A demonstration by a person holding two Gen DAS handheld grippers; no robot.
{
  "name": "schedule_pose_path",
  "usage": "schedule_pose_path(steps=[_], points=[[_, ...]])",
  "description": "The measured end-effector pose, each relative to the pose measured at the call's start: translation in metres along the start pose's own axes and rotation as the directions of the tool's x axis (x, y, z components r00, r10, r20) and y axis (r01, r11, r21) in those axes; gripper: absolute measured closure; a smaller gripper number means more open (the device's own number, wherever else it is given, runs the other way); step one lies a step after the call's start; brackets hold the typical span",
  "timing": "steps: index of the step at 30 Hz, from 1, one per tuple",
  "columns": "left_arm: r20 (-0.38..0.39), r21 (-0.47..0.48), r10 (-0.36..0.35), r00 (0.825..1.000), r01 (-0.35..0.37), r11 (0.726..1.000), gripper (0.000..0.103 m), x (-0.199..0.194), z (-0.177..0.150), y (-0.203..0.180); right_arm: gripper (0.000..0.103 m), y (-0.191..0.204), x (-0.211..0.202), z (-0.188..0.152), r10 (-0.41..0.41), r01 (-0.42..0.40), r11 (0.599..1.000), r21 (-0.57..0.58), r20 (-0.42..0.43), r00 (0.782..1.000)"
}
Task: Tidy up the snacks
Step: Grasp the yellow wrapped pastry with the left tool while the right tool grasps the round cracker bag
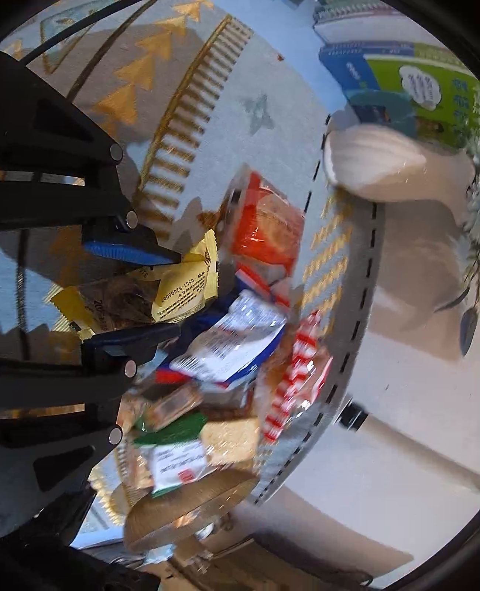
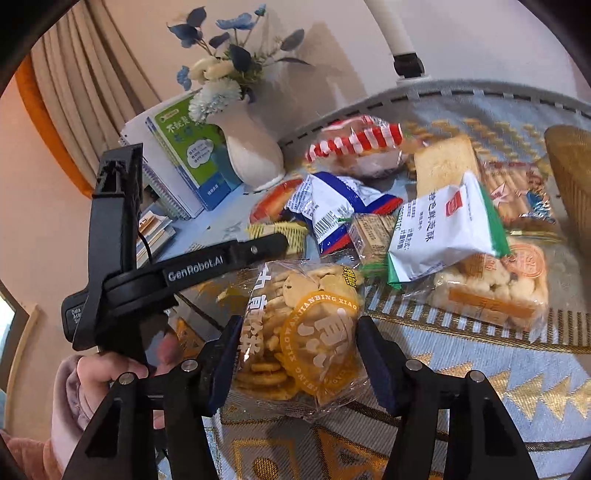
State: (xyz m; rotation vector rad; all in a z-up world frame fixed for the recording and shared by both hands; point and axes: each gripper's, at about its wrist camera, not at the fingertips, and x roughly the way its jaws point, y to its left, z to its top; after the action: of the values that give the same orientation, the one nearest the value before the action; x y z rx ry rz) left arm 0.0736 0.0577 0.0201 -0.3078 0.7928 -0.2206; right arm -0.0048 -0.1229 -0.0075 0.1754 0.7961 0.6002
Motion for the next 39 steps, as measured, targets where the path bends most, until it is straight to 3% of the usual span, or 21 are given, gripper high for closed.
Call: schedule_pose_path(steps=[5,6,7,10,13,17,22,27,31,39], points=[[-0.033,0.005,0.047,0.998,-0.047,0.999,0.054,0.009,0.003,-0.002,0.043,0.003,-0.004,-0.008,-0.027,0.027,1.000,-0.014,-0.010,1.000],[-0.038,0.027,0.070,0.997,-0.069,0.997,0.056,0.011,0.003,-0.006,0.043,0.001,-0.003,-0.007,-0.023,0.023,1.000,-0.011,-0.013,1.000],[-0.040,0.042,0.082,0.996,-0.081,0.996,0.066,0.011,0.003,-0.010,0.043,-0.001,-0.002,-0.007,-0.024,0.024,1.000,-0.002,-0.018,1.000],[-0.030,0.085,0.093,0.995,-0.090,0.992,0.072,0.010,0.002,-0.019,0.043,-0.006,0.000,-0.005,-0.008,0.009,1.000,0.019,-0.021,1.000],[-0.011,0.068,0.091,0.996,-0.090,0.994,0.075,0.006,0.002,-0.015,0.043,-0.010,-0.004,-0.006,-0.004,0.004,1.000,0.029,-0.010,1.000],[0.054,0.053,0.058,0.997,-0.061,0.997,0.075,-0.009,0.001,-0.011,0.044,-0.020,-0.010,-0.006,0.024,-0.025,0.997,0.069,0.020,1.000],[0.084,0.082,0.081,0.993,-0.088,0.993,0.076,-0.015,0.001,-0.019,0.046,-0.022,-0.019,-0.007,0.026,-0.030,0.997,0.076,0.056,0.998],[0.198,0.108,0.101,0.975,-0.124,0.986,0.076,-0.037,-0.006,-0.029,0.047,-0.023,-0.032,-0.010,0.021,-0.031,0.996,0.084,0.116,0.993],[0.243,0.089,0.094,0.965,-0.118,0.989,0.076,-0.048,-0.010,-0.027,0.048,-0.015,-0.040,-0.011,0.032,-0.041,0.998,0.052,0.160,0.987],[0.195,-0.015,0.088,0.977,-0.086,0.996,0.076,-0.058,-0.020,-0.013,0.048,0.009,-0.054,-0.014,0.068,-0.055,0.997,-0.059,0.244,0.968]])
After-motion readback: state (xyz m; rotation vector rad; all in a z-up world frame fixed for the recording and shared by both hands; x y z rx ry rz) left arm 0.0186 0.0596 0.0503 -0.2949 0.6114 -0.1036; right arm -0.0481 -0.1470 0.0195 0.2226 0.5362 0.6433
